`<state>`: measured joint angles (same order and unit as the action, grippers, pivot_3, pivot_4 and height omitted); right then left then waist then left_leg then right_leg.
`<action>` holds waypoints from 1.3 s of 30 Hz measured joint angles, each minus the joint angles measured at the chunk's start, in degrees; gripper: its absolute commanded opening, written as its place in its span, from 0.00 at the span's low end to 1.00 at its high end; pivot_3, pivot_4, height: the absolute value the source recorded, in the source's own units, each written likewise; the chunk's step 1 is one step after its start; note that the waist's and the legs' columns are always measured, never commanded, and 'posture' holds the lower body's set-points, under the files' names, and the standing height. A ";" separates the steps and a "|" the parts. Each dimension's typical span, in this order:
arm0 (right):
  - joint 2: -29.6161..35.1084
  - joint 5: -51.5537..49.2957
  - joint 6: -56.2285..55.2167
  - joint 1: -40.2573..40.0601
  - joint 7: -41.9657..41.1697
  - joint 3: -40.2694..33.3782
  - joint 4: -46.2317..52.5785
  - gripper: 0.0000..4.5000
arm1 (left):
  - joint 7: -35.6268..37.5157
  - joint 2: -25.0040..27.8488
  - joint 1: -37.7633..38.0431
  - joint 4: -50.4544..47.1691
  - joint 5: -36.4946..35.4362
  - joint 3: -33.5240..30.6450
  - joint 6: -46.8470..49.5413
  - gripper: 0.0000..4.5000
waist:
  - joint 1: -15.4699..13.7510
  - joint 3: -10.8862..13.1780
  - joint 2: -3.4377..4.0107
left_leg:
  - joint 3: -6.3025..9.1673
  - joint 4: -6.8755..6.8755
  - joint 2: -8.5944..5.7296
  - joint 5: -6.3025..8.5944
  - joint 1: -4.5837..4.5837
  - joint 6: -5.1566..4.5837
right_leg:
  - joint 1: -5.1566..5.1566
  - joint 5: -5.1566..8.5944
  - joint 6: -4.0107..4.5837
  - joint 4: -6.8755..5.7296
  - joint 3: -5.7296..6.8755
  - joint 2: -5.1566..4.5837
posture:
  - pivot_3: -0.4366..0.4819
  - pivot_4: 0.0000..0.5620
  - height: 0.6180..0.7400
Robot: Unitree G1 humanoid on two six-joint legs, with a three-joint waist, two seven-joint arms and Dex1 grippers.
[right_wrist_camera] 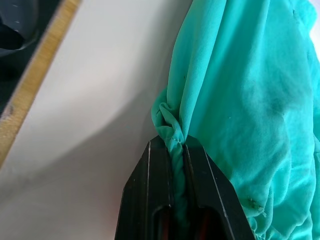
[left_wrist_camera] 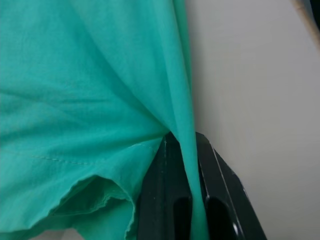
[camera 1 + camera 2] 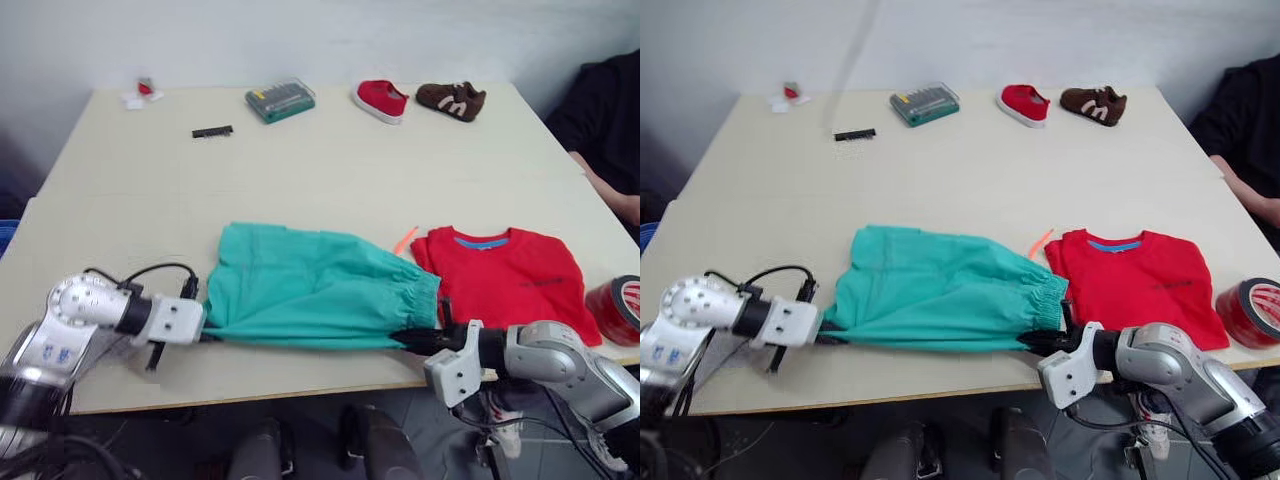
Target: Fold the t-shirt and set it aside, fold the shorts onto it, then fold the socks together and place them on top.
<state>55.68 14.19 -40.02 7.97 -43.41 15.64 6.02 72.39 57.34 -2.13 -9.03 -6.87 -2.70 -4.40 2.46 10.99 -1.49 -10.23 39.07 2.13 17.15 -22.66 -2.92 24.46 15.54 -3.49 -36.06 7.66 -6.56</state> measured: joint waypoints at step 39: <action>-11.65 -45.98 71.70 4.40 13.20 -0.63 19.70 0.01 | -11.02 -16.96 -20.83 14.31 -10.83 11.36 25.83 0.00 | -2.54 -0.11 0.22 | 0.14 -0.08 0.20 0.20 -0.05 0.59 | 0.39 0.71 0.71 -0.76 0.24 0.04 | 0.48 0.27 1.00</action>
<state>44.04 -31.79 31.68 12.37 -30.21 15.01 25.71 61.38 40.38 -22.97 5.28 -17.70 8.66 21.43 -0.08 10.88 -1.27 -10.09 38.99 2.34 17.35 -22.71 -2.33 24.85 16.26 -2.78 -36.82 7.90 -6.52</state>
